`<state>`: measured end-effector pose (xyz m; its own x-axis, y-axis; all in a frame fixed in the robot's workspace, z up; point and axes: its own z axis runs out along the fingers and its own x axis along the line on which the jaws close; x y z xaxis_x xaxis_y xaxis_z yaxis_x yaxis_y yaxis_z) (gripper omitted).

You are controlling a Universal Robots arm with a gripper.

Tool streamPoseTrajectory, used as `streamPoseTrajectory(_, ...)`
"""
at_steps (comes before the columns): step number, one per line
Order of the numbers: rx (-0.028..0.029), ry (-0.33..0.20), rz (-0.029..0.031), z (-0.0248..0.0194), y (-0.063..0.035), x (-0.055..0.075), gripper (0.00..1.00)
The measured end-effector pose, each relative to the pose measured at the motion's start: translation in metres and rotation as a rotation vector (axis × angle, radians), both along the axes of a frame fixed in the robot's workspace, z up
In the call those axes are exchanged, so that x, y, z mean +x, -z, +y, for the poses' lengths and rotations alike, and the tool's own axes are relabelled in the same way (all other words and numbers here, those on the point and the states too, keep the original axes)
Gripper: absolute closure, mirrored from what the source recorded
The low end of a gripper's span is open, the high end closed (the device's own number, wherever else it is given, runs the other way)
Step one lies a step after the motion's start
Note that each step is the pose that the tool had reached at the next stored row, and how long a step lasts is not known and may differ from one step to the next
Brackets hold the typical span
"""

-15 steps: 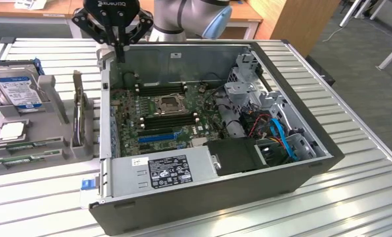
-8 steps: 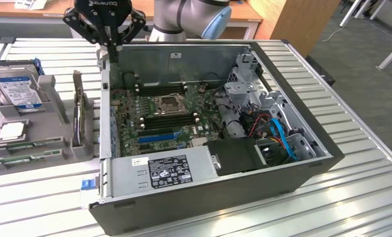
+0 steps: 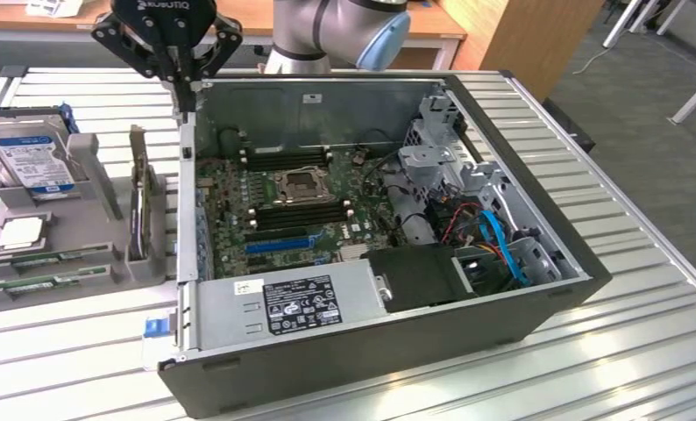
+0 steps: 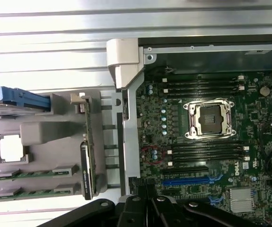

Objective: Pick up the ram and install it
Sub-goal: 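Reach for the ram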

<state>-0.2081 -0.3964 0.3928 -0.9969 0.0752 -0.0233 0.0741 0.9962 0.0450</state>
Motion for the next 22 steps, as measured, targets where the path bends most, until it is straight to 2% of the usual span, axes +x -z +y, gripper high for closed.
streamPoseTrajectory(9,0.0,0.0,0.0001,0.0,0.0001,-0.015,0.86)
streamPoseTrajectory(22,0.0,0.0,0.0002,0.0003,0.0005,-0.044,0.86)
